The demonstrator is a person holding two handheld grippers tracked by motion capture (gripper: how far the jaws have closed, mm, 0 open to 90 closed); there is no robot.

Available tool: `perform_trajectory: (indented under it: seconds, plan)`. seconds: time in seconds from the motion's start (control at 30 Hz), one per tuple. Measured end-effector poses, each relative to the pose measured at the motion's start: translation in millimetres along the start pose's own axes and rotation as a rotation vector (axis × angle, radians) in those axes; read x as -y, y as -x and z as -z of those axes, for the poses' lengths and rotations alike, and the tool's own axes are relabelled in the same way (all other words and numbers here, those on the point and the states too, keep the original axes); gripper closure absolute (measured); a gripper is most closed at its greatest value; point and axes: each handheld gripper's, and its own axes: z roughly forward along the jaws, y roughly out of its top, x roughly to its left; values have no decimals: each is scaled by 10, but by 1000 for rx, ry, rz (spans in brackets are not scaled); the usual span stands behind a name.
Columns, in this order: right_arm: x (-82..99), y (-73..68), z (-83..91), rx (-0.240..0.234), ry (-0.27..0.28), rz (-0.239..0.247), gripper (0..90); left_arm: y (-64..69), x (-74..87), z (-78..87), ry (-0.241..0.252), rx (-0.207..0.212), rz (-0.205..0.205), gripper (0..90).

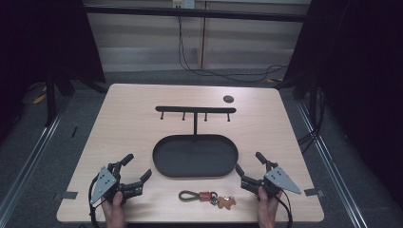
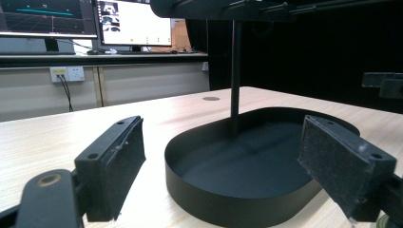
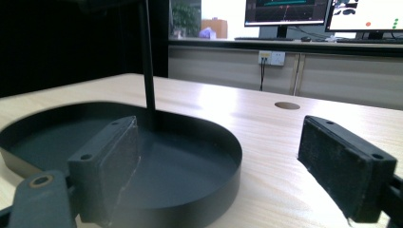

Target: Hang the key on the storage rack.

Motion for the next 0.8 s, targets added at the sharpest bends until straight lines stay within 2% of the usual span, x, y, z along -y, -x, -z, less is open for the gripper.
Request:
perform_trajectory:
  seconds: [0.03, 0.13, 0.23, 0.27, 0.33, 0.37, 0.47, 0.63, 0.67, 0.7, 0.73, 0.8]
  plan:
    - [0, 0, 0, 0, 0, 0, 129, 0, 0, 0, 0, 0, 0, 154]
    - [-4, 41, -9, 17, -11, -51, 129, 0, -1, 1, -1, -1, 0, 154]
    - [-11, 47, -28, 21, -28, -57, 130, 0, -1, 0, -2, -2, 0, 154]
    - [-15, 41, -41, 31, -41, -49, 128, 0, -1, 0, -2, -2, 0, 154]
    - [-17, 23, -45, 83, -45, -50, 129, 0, -1, 0, -2, -2, 0, 153]
    - [-16, 22, -42, 87, -43, -48, 130, 3, 0, 0, -1, -1, 4, 153]
    - [-15, 23, -39, 83, -40, -46, 133, 1, -1, 1, -2, -2, 0, 154]
    - [-24, -10, -70, 80, -70, -16, 135, 1, 0, 1, 1, 0, 0, 154]
    - [-29, -24, -77, 82, -83, -1, 156, 1, 0, -1, -1, 2, 1, 154]
    - [-41, -42, -96, 65, -130, -3, 231, 3, 0, -2, -2, 0, 4, 154]
    - [-46, -37, -109, 46, -147, -10, 223, 3, -1, -1, -2, -1, 4, 153]
    - [-49, -34, -115, 43, -158, -18, 215, 3, -1, -1, -2, -1, 4, 153]
